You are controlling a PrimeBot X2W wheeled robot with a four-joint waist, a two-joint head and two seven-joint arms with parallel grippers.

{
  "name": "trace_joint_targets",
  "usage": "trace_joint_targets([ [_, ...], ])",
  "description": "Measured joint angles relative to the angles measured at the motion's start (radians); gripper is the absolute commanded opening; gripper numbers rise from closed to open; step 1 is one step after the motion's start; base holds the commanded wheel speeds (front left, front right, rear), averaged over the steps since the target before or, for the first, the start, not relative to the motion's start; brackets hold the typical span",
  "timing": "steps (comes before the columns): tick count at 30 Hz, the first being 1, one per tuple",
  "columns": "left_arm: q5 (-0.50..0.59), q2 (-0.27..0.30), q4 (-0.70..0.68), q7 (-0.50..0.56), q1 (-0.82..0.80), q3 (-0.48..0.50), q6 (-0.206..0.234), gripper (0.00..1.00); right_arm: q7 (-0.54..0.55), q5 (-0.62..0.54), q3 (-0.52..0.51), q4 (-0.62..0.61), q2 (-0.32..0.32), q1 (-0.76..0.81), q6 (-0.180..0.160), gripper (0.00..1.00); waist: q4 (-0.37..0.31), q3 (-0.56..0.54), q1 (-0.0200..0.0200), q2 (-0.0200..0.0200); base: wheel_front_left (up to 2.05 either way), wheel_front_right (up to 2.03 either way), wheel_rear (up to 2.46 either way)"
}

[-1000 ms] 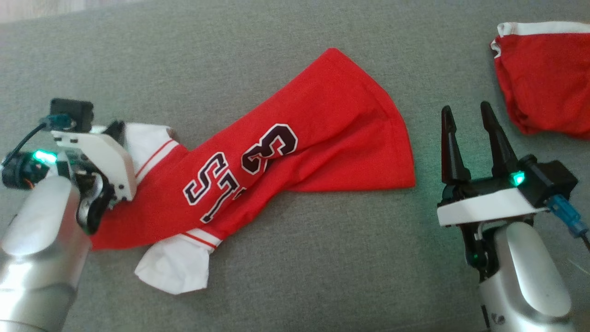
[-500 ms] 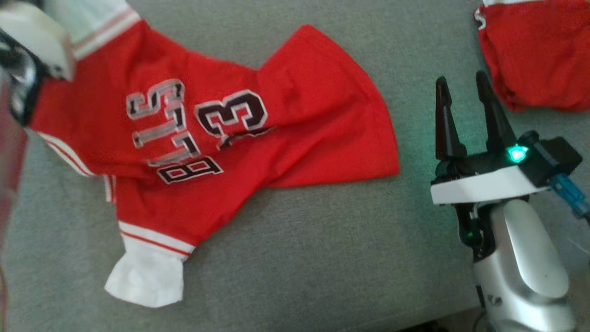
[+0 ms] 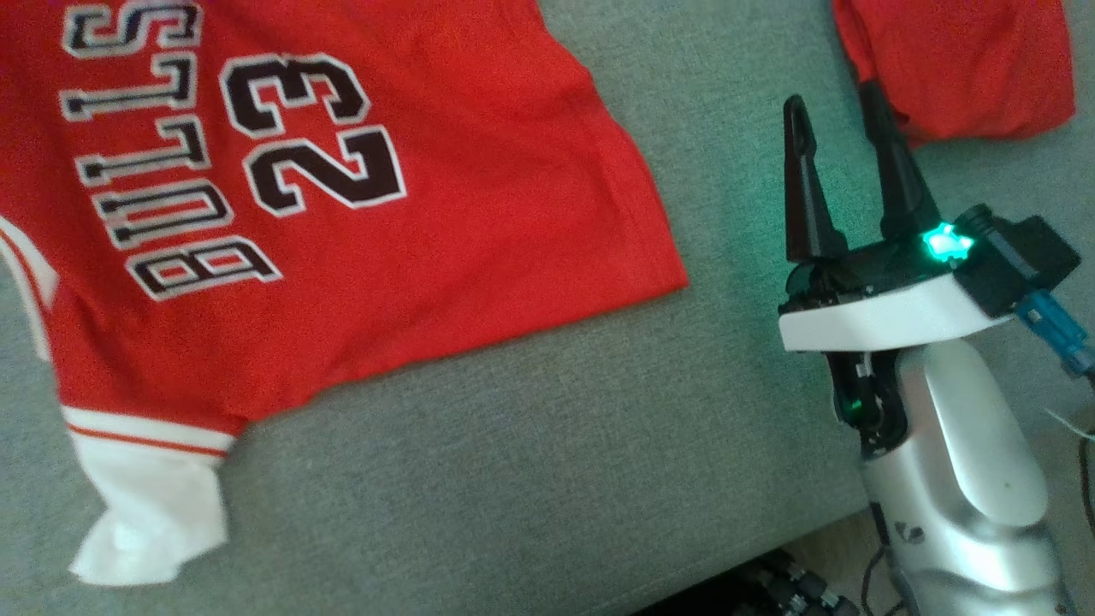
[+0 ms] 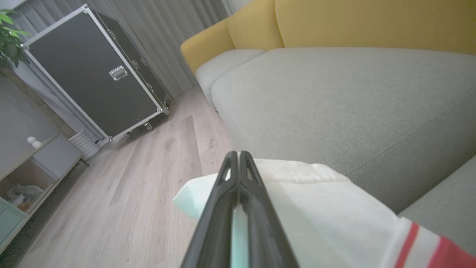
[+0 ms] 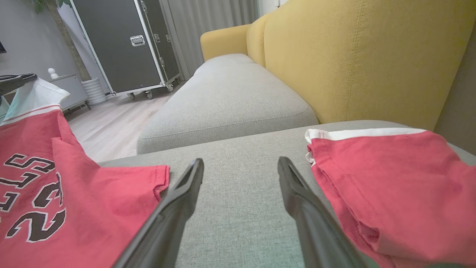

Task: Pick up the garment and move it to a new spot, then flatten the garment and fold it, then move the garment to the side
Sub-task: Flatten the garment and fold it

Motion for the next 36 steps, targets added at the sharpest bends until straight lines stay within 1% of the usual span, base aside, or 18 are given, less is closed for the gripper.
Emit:
trace_joint_targets([
  [1,0.01,-0.001,0.009,-0.017,-0.019,-0.004,0.008,0.0,0.0,0.0,0.001,-0.005,0.0,-0.006,0.0,1.0,-0.005,0.008,0.0,0.0,0.0,0.0,0.0],
  [2,0.018,-0.003,0.016,-0.037,-0.035,-0.006,0.016,0.8,0.0,0.002,0.001,-0.009,0.0,-0.011,0.0,1.0,-0.009,0.016,0.0001,0.0,0.0,0.0,0.0],
  [3,0.025,-0.007,0.025,-0.055,-0.05,-0.008,0.027,1.0,0.0,0.004,0.001,-0.009,0.0,-0.016,0.0,1.0,-0.012,0.022,0.0001,0.0,0.0,0.0,0.0],
  [4,0.026,-0.014,0.041,-0.063,-0.062,-0.008,0.034,1.0,0.0,0.004,0.001,-0.009,0.0,-0.019,0.0,1.0,-0.013,0.027,0.0001,0.0,0.0,0.0,0.0],
  [6,0.025,-0.047,0.079,-0.114,-0.071,-0.007,0.053,1.0,0.0,0.004,0.0,-0.009,0.0,-0.019,0.0,1.0,-0.003,0.03,0.0,0.0,0.0,0.0,0.0],
  [9,0.01,-0.079,0.111,-0.164,-0.068,-0.007,0.054,1.0,0.0,-0.004,-0.006,-0.009,0.0,-0.018,0.0,1.0,0.017,0.023,0.0,0.0,0.0,0.0,0.0],
  [11,-0.003,-0.102,0.131,-0.187,-0.055,-0.007,0.044,1.0,0.0,-0.013,-0.017,-0.007,0.0,-0.018,0.0,1.0,0.035,0.014,-0.0001,0.0,0.0,0.0,0.0],
  [12,-0.01,-0.111,0.138,-0.2,-0.046,-0.007,0.032,1.0,0.0,-0.019,-0.024,-0.007,0.0,-0.018,0.0,1.0,0.045,0.008,-0.0002,0.0,0.0,0.0,0.0],
  [14,-0.019,-0.121,0.144,-0.211,-0.034,-0.007,0.025,1.0,0.0,-0.025,-0.03,-0.005,0.0,-0.018,0.0,1.0,0.056,0.001,-0.0001,0.0,0.0,0.0,0.0],
  [17,-0.041,-0.151,0.151,-0.236,0.017,-0.005,0.005,1.0,0.0,-0.042,-0.042,0.006,0.0,-0.016,0.0,1.0,0.087,-0.027,-0.0001,0.0,0.0,0.0,0.0],
  [20,-0.077,-0.18,0.142,-0.251,0.081,0.005,-0.004,1.0,0.0,-0.061,-0.063,0.017,0.0,-0.011,0.0,1.0,0.121,-0.067,-0.0002,0.0,0.0,0.0,0.0],
  [23,-0.106,-0.202,0.116,-0.254,0.165,0.02,-0.02,1.0,0.0,-0.078,-0.076,0.029,0.0,0.014,0.0,1.0,0.154,-0.114,-0.0002,0.0001,0.0,0.0,0.0],
  [26,-0.135,-0.209,0.062,-0.255,0.273,0.033,-0.031,1.0,0.0,-0.095,-0.093,0.044,0.0,0.052,0.0,1.0,0.188,-0.166,-0.0003,0.0001,0.0,0.0,0.0],
  [30,-0.169,-0.225,-0.028,-0.255,0.45,0.058,-0.031,1.0,0.0,-0.108,-0.108,0.067,0.0,0.099,0.0,1.0,0.231,-0.241,-0.0004,0.0001,0.0,0.0,0.0],
  [36,-0.215,-0.252,-0.147,-0.255,0.732,0.067,-0.036,1.0,0.0,-0.116,-0.117,0.098,0.0,0.181,0.0,1.0,0.287,-0.359,-0.0005,0.0001,0.0,0.0,0.0],
])
